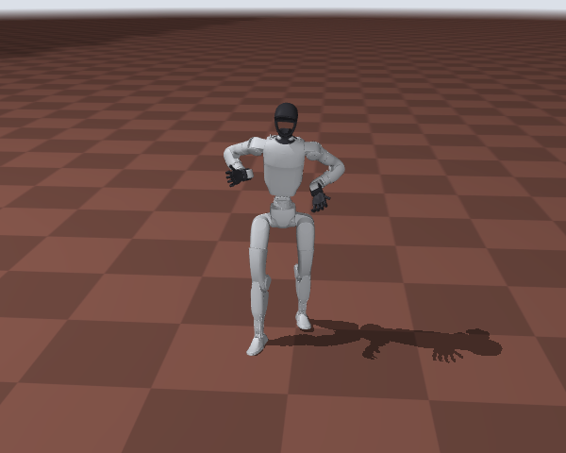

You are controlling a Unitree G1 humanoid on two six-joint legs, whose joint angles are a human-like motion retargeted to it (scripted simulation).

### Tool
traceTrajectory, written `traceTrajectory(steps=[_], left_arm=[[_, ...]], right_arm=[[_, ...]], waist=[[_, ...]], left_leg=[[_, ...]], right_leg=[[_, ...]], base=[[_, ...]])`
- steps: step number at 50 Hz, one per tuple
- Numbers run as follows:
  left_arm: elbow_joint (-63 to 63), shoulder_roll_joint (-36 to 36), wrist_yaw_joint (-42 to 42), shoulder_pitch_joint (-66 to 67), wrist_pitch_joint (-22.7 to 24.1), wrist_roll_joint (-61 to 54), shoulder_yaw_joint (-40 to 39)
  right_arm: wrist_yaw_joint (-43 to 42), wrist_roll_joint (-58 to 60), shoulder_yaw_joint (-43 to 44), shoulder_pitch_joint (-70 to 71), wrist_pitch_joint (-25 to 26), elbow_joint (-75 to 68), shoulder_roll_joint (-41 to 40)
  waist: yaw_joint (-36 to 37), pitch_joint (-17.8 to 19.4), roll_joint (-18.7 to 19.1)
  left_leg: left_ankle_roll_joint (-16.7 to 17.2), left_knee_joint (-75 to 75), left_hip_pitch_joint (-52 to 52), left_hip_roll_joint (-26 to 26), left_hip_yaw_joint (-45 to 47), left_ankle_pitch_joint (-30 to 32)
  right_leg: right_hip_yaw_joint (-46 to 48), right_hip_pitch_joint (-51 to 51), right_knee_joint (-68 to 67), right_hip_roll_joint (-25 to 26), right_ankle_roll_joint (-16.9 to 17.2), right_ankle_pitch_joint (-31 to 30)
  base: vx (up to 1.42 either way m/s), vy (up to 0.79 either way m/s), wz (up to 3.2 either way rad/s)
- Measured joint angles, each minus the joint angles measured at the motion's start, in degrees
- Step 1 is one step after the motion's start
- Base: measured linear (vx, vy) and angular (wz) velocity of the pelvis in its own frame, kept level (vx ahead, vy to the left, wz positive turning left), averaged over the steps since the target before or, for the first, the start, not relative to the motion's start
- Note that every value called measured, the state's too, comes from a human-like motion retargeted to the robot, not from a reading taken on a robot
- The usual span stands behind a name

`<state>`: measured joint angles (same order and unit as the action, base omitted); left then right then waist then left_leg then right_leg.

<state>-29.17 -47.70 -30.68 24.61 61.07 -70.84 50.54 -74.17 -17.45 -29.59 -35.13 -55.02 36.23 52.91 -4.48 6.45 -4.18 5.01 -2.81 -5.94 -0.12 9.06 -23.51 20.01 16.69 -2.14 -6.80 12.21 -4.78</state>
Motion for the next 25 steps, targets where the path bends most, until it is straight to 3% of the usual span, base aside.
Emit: traceTrajectory(steps=[2,5,9,12,15,18,22,25], left_arm=[[0.75,0.41,-1.34,0.19,0.39,-0.73,-0.25],[1.59,0.65,-2.97,0.32,0.68,-0.83,-0.65],[2.11,1.42,-5.53,0.11,0.16,-1.04,-1.02],[2.2,1.46,-5.95,0.11,-0.31,0.1,-1.49],[2.16,1.16,-6.22,0.55,-1.05,1.44,-2.11],[2.27,1.36,-8.47,1.53,-1.96,1.28,-3.02],[2.24,2.6,-11.99,3.36,-2.46,-0.5,-4.19],[1.83,3.14,-12.35,4.5,-2.24,-0.78,-5.05]], right_arm=[[-0.91,0.46,-0.42,0.78,1.27,0.18,-0.13],[-2.09,0.72,-1.59,2.11,2.12,0.14,-0.44],[-2.99,0.23,-2.46,3.66,2.96,-0.01,-0.43],[-3.05,0.28,-2.92,3.79,2.73,0.55,-0.12],[-3.42,0.03,-3.56,3.43,2.32,1.28,0.03],[-3.98,-1.04,-3.95,3.26,3.13,1.64,0.13],[-4.32,-2.07,-4.87,3.56,4.61,1.51,-0.17],[-4.1,-1.49,-5.69,3.75,4.85,1.16,-0.71]], waist=[[-0.38,1.16,-0.88],[0.39,1.02,-0.9],[0.41,-0.45,-1.43],[1.05,-1.33,-2.72],[2.81,-2.1,-3.87],[5.39,-3.1,-4.04],[9.93,-3.17,-4.86],[13.01,-3.1,-5.3]], left_leg=[[0.61,0.45,-3.17,0.31,-0.02,-1.08],[1.7,0.46,-6.32,2.36,1.12,-1.68],[-1.2,-3.72,-8.72,0.29,-1.04,-0.25],[-3.91,-13.21,-7.73,-1.82,-1.77,5.05],[-6.37,-31.52,-0.5,-2.09,-0.96,12.84],[-8.64,-48.9,10.42,-1.96,-0.53,16.3],[-11.86,-57.56,21.37,-3.43,1.16,12.37],[-12.88,-53.04,26.95,-5.05,2.21,9.61]], right_leg=[[1.03,-0.18,6.67,1.22,2.79,-0.79],[0.43,1.84,7.14,4.5,2.79,-0.14],[-1.73,-2.42,7.14,2.72,2.79,-2.33],[-3.14,-7.7,7.04,-0.19,1.56,1.28],[-4.58,-11.28,4.62,-1.95,-1.28,6.75],[-6.2,-12.37,1.95,-2.55,-2.51,9.81],[-9.07,-13.75,0.38,-3.41,-1.45,11.81],[-11.2,-14.9,-0.01,-3.8,-0.51,13.09]], base=[[0.63,-0.3,0.22],[0.64,-0.34,-0.17],[0.75,-0.04,0.11],[0.78,-0.09,-0.03],[0.72,-0.22,-0.28],[0.64,-0.18,-0.4],[0.58,-0.12,-0.65],[0.54,-0.06,-0.74]])
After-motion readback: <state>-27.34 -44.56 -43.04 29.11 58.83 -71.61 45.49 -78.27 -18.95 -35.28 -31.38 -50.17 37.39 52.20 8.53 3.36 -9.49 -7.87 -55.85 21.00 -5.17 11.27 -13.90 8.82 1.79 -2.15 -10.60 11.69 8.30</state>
